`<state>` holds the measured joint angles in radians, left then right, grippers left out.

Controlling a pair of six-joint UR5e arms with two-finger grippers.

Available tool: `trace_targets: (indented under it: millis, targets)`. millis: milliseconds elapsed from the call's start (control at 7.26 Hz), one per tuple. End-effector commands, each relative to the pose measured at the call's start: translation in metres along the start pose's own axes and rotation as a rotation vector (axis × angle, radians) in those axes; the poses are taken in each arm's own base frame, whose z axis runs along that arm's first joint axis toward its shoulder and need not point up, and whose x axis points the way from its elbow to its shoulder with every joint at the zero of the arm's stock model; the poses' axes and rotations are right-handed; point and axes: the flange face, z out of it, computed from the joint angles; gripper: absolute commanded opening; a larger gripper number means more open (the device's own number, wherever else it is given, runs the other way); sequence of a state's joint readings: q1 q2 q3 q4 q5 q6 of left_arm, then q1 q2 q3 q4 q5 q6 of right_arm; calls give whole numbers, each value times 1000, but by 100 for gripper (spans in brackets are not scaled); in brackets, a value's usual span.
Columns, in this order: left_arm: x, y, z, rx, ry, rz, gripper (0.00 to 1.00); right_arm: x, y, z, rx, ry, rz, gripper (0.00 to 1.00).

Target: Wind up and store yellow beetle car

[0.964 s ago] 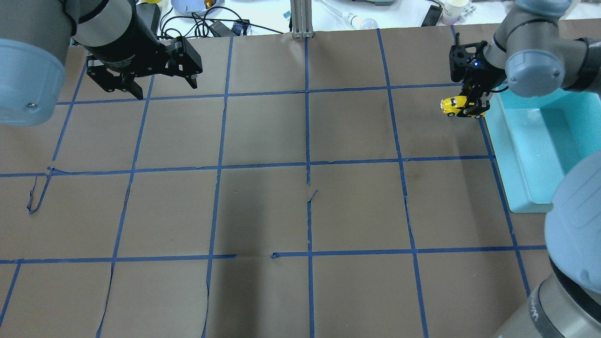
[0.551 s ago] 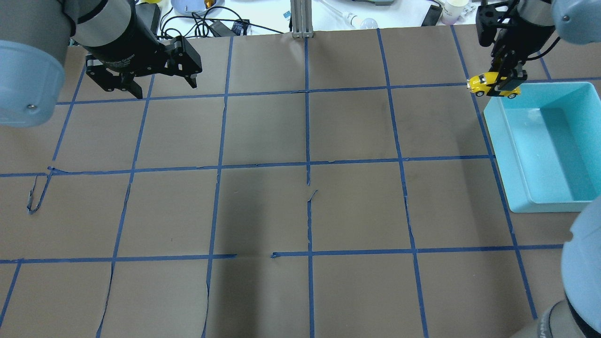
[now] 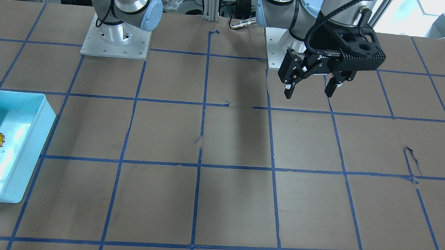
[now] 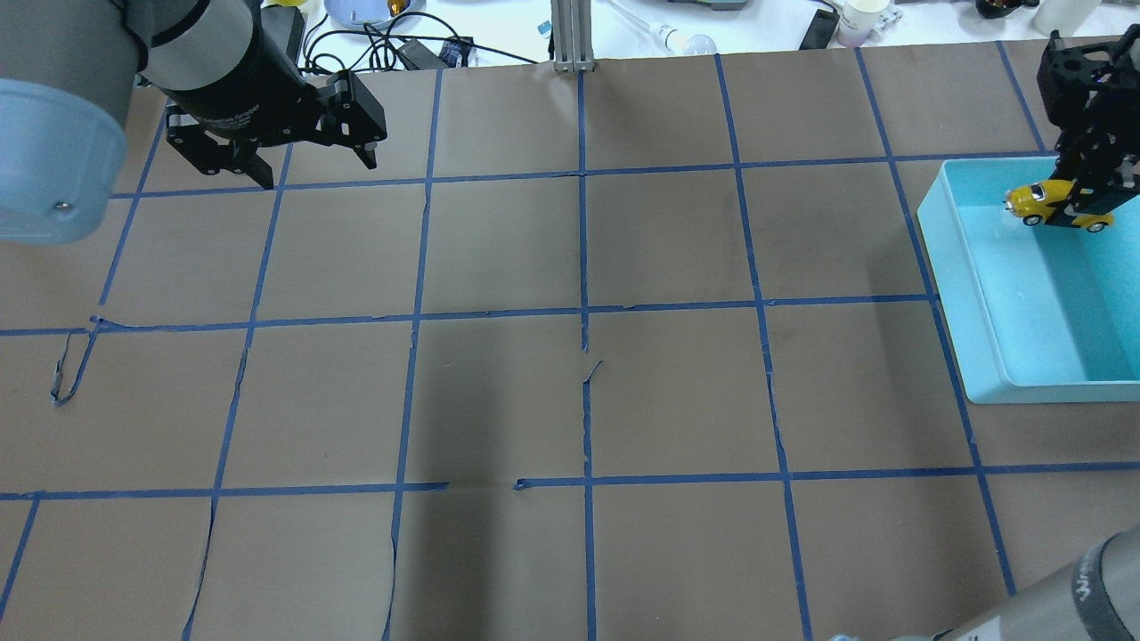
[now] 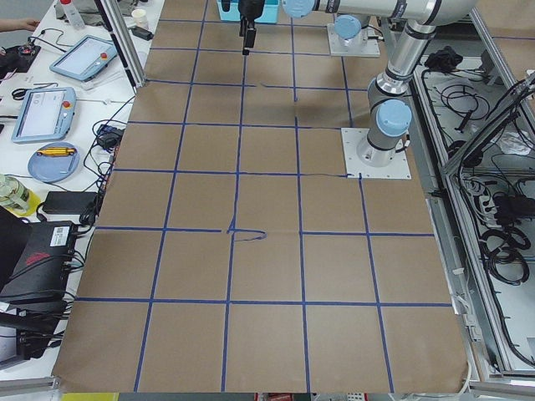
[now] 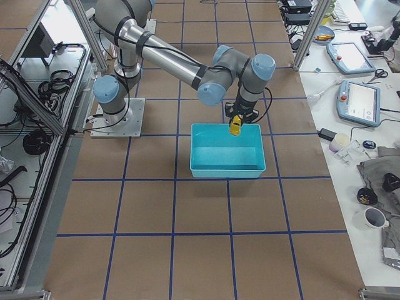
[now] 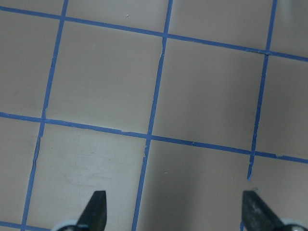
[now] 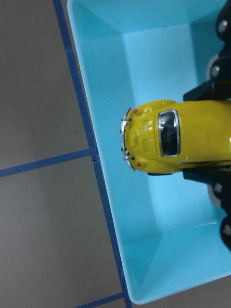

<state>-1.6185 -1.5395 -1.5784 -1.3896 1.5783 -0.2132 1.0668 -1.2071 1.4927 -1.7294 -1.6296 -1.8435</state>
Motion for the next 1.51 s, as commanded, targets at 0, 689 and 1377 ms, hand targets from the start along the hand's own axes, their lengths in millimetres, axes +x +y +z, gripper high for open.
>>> trace_targets:
  millis: [0,689,1377]
  targets:
    - [0,0,-1,2,0,0,100,11,13,55,-16,24,-60,0]
    - [0,0,-1,2,0,0,100,-2,32,99,-7,1,-34,100]
    - [0,0,-1,4,1,0,100,-69,9,-37,-7,146,403,100]
